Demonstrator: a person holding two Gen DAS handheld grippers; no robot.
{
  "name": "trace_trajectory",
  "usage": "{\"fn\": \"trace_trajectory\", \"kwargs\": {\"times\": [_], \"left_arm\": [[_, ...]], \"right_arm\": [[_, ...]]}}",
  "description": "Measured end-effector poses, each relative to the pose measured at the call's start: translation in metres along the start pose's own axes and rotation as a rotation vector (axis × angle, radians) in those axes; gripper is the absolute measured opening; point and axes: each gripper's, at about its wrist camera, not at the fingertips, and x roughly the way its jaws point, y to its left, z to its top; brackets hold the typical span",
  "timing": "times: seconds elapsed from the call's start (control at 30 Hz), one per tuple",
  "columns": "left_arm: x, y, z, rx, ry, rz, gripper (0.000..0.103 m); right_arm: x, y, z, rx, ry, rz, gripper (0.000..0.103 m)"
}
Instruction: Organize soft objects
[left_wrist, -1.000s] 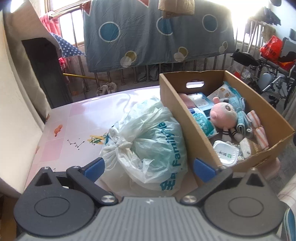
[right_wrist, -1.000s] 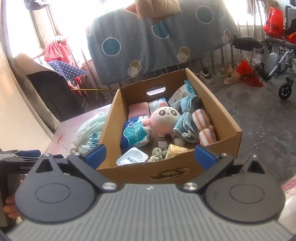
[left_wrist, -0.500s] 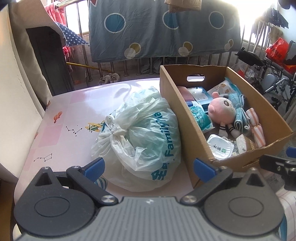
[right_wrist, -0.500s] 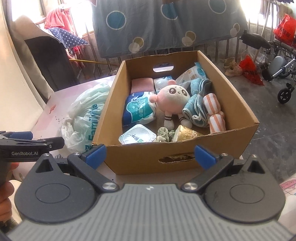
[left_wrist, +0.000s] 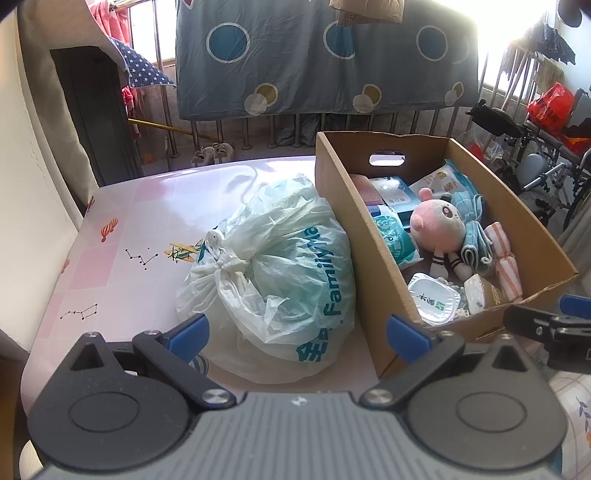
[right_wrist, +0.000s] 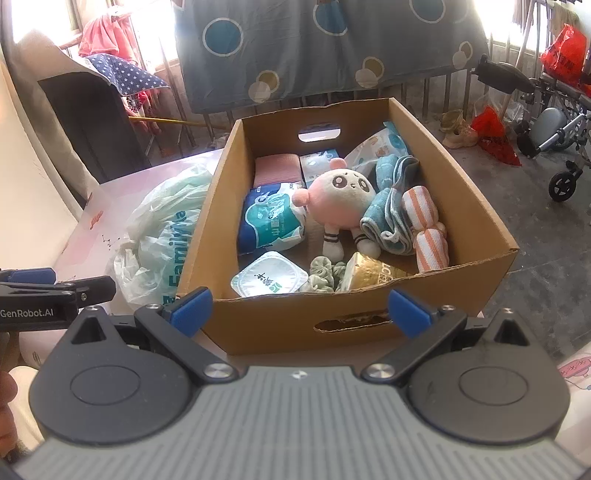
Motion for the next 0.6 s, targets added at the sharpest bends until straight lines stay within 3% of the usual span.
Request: {"fn": "trace_trajectory", "kwargs": {"times": [0.6], "left_arm": [[0.0023,-0.0017,-0.0008,0.007,0.008,-0.003,0.103]], "right_arm": [[0.0060,-0.0025,-0.0010,0.000,0.015,-0.024,0.102]]}}
